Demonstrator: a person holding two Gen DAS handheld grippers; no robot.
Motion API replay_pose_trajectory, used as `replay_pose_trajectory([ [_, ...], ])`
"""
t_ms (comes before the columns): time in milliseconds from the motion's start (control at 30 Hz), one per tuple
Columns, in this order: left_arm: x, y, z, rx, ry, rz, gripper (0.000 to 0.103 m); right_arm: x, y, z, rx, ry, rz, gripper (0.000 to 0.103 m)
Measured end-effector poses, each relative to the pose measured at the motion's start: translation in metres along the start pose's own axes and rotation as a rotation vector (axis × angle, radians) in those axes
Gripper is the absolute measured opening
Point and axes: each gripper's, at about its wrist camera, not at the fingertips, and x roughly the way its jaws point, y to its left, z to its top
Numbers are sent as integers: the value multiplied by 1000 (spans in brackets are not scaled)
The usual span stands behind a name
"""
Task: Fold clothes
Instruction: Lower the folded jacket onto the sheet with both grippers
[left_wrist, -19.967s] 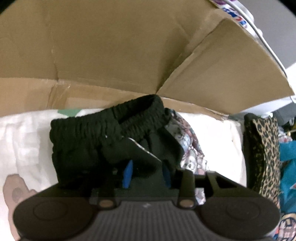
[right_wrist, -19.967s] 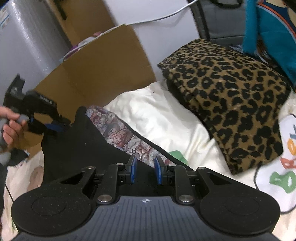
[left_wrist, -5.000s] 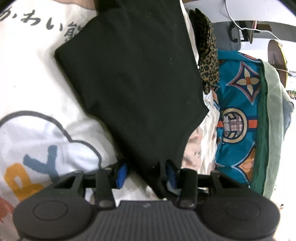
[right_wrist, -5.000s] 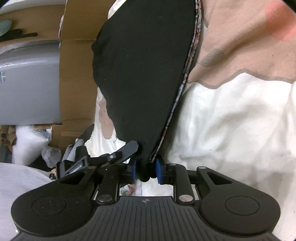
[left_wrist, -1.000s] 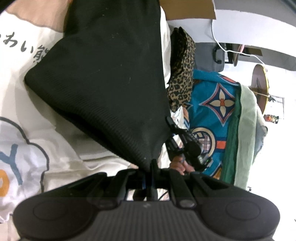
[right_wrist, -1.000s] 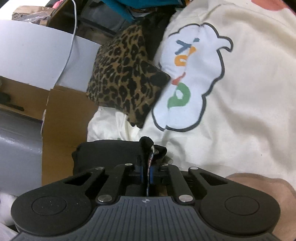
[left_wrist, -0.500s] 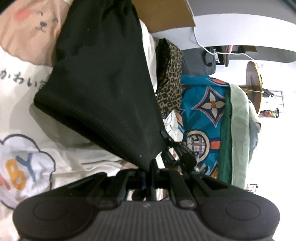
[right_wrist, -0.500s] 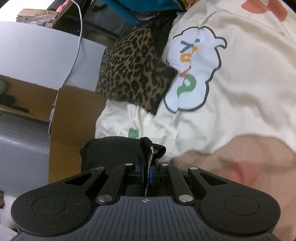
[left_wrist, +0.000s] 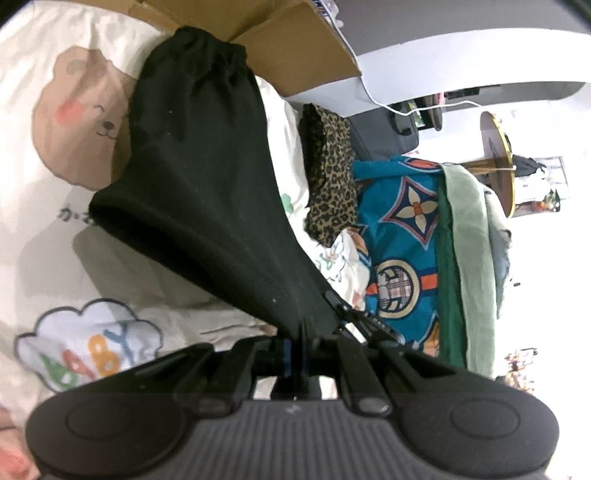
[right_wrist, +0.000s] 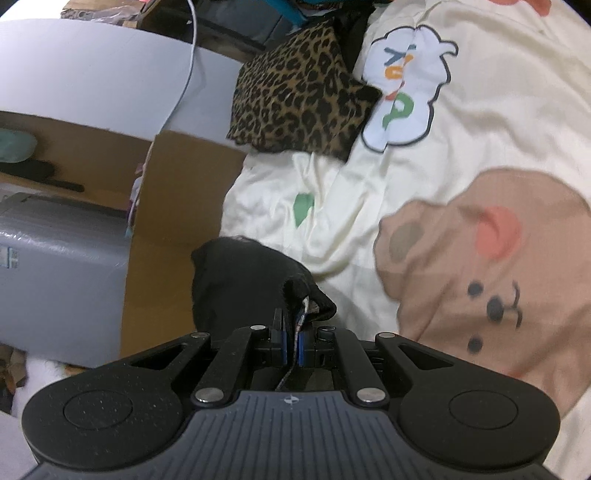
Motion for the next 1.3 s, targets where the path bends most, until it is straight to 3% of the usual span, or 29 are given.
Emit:
replay_pose_trajectory([
  [600, -68, 55, -12, -16, 13, 163, 5, -4, -2, -99, 10, 226, -36, 4],
  [933, -58, 100, -41, -54, 79, 244, 5, -7, -13, -118, -39, 277, -100, 4],
  [1300, -26, 140, -64, -24, 149, 342, 5, -2, -35, -130, -55, 305, -135, 4],
])
